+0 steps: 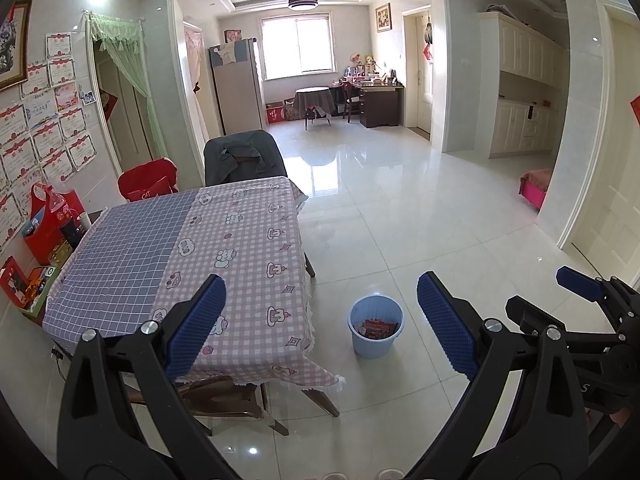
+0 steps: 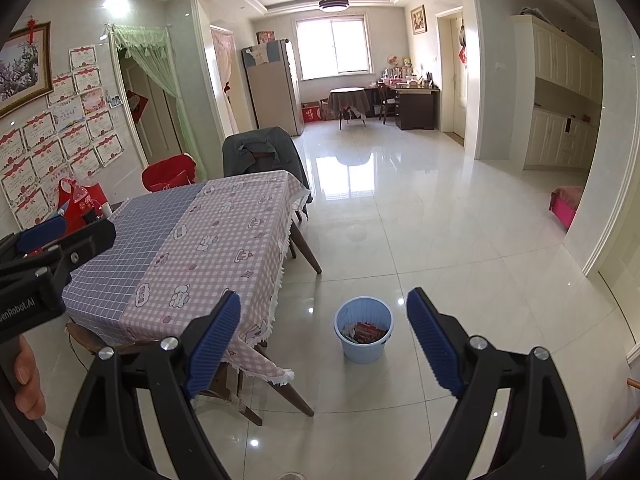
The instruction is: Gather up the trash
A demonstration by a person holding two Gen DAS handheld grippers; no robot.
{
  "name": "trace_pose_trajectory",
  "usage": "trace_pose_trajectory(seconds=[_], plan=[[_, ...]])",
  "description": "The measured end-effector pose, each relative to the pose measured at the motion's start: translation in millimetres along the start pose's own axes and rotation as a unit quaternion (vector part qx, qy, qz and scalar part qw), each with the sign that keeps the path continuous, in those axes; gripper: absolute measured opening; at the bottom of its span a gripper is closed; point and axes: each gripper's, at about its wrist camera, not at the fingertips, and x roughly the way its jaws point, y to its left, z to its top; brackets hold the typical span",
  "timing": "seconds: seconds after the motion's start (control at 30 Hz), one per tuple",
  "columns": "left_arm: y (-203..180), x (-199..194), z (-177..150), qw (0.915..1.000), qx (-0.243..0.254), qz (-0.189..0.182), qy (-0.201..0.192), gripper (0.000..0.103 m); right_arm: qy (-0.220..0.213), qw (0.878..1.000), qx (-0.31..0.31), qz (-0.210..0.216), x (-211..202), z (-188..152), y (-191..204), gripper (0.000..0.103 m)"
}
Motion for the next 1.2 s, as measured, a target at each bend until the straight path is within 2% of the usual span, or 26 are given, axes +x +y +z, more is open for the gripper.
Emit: trace_pose_trajectory(seconds=[0.77, 1.2], plan=[[-4.5, 7.6, 1.1, 0.9999, -0.001, 0.012, 0.007, 0.094, 0.007, 1.000, 0.001, 0.011, 8.4, -2.2, -4.7, 0.084], [-15.6, 23.7, 3.1, 0.9990, -0.017, 0.029, 0.028, 0.095, 0.020, 1.000, -0.003, 0.019, 18.8, 1.1, -16.8, 0.084]])
